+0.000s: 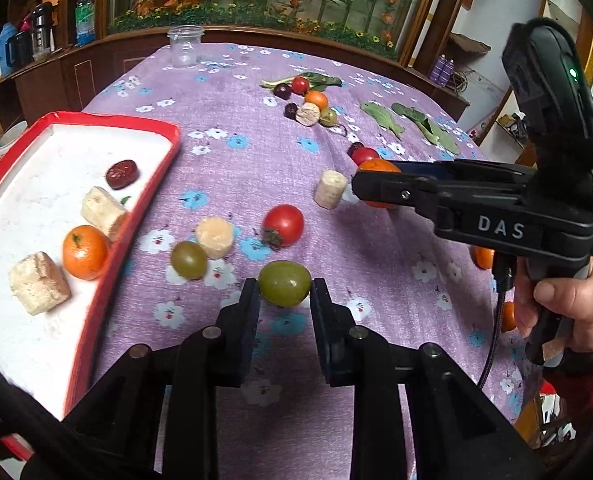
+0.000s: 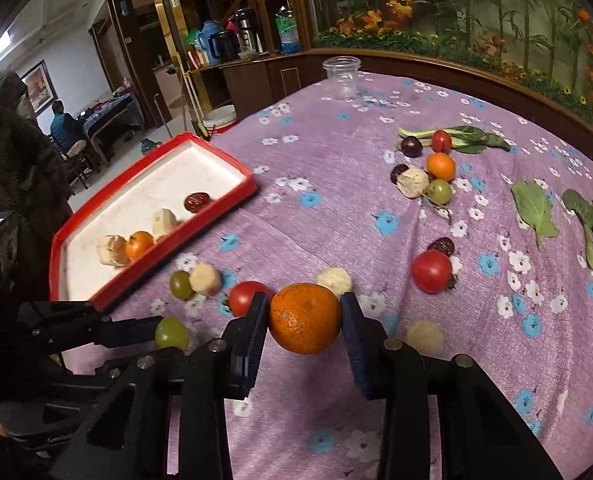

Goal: Organize fruits
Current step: 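Grasp a mandarin orange with the right gripper while the left grasps a green grape, then carry the orange and grape into the tray and open both grippers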

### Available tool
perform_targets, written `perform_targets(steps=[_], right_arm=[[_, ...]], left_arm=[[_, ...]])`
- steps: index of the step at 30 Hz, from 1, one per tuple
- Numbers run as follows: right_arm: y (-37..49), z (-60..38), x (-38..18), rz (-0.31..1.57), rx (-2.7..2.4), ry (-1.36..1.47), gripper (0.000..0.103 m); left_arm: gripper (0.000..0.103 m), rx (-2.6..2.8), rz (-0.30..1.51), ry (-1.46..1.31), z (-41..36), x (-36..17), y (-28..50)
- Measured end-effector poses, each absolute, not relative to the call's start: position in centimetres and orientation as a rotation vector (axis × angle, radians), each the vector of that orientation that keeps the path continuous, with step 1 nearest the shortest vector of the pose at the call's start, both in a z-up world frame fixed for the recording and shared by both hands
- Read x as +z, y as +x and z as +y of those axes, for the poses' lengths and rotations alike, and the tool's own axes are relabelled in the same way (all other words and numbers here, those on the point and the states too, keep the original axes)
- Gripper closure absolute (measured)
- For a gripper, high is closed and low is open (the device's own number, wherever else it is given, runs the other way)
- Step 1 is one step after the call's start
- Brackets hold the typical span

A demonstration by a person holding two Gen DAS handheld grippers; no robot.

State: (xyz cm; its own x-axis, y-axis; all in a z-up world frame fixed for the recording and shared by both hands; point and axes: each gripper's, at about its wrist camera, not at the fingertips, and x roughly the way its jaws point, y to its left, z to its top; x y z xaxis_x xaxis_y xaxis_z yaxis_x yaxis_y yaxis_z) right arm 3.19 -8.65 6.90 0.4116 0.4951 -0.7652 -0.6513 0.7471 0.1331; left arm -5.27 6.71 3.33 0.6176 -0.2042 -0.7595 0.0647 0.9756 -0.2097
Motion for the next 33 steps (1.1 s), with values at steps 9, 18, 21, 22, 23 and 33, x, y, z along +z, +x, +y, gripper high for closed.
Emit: perform_targets(steps=[9,18,21,22,23,33], right_arm=[[3.2,-6.3,8.1,0.896,0.789,-0.171,0.066],[4.6,-1.8,9.4,0.917,0.868,-0.141,0.066],[5.2,0.0,9.4,0.923,0.895,-0.127,0.066],[5.4,0.5,9.4,0.926,0.901,-0.125,0.066],[5.8,1.3,9.2,0.93,0.913,-0.122,0.066],[8.9,7.5,6.9,0.968,0.977,-0.114,0.066]], left_arm=[[0.08,-0.116,0.86,-0.199,10.2,5.2,-5.8],[0.08,-0.034,0.833,-0.243,15.4,6.8,-5.5],[0.08,-0.007,0.834,-0.257,17.1,6.9,-5.1],[0.08,0.003,0.835,-0.262,17.7,6.8,-4.9],[0.08,0.009,0.836,-0.264,18.0,6.7,-4.7],[0.08,0.072,0.868,-0.293,21.2,5.6,-2.1]])
